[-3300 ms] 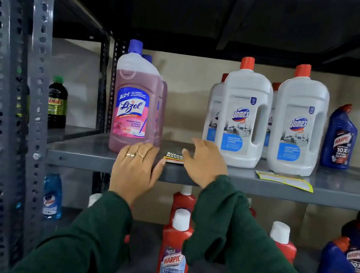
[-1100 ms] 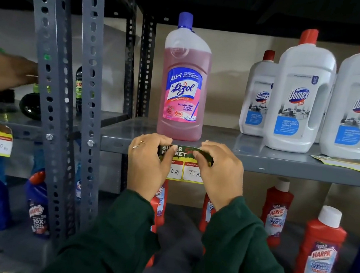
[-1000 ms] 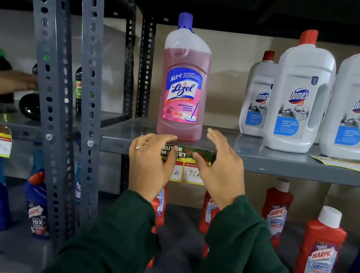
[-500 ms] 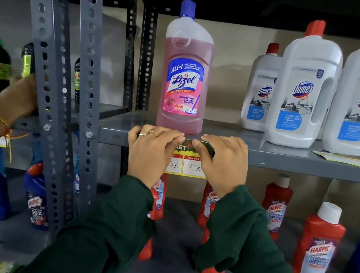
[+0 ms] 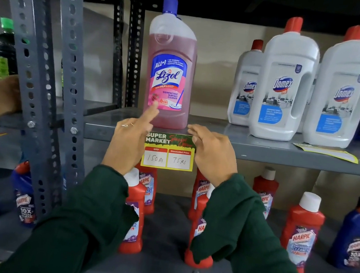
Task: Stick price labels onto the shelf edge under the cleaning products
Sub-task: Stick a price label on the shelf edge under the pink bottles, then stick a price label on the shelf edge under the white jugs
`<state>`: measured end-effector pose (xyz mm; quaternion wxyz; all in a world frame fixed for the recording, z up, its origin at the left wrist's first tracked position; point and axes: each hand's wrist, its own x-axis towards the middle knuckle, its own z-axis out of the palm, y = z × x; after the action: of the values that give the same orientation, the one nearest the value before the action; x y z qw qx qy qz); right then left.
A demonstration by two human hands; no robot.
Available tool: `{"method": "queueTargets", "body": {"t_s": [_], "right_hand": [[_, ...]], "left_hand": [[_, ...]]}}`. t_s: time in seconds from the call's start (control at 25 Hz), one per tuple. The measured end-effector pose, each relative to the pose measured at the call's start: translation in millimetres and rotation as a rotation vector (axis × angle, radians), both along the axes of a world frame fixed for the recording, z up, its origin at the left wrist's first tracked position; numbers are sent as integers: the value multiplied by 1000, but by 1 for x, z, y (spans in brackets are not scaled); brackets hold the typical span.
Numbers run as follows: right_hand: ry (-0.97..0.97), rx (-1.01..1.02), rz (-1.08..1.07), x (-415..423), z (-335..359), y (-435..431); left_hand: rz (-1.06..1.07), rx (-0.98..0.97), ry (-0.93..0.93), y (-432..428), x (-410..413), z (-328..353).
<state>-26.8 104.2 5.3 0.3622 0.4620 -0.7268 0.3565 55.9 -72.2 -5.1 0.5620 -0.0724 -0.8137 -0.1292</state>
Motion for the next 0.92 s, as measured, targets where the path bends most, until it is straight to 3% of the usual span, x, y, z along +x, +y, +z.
{"method": "queueTargets", "body": {"t_s": [0.2, 0.36, 0.52, 0.6, 0.76, 0.92], "right_hand": [[-286, -83, 210, -5, 24, 45], [-163, -257, -146, -45, 55, 121], [-301, 212, -510, -110, 69, 187], [-420, 393, -582, -122, 61, 204], [-338, 386, -503, -130, 46, 214], [-216, 146, -267, -116, 47, 232]], "left_hand": [[-126, 235, 70, 30, -1, 15], [-158, 17, 98, 99, -34, 31], [-54, -149, 0, 178, -85, 26], [121, -187, -77, 208, -109, 11], [387, -161, -91, 226, -127, -4], [366, -79, -74, 229, -128, -3]]}}
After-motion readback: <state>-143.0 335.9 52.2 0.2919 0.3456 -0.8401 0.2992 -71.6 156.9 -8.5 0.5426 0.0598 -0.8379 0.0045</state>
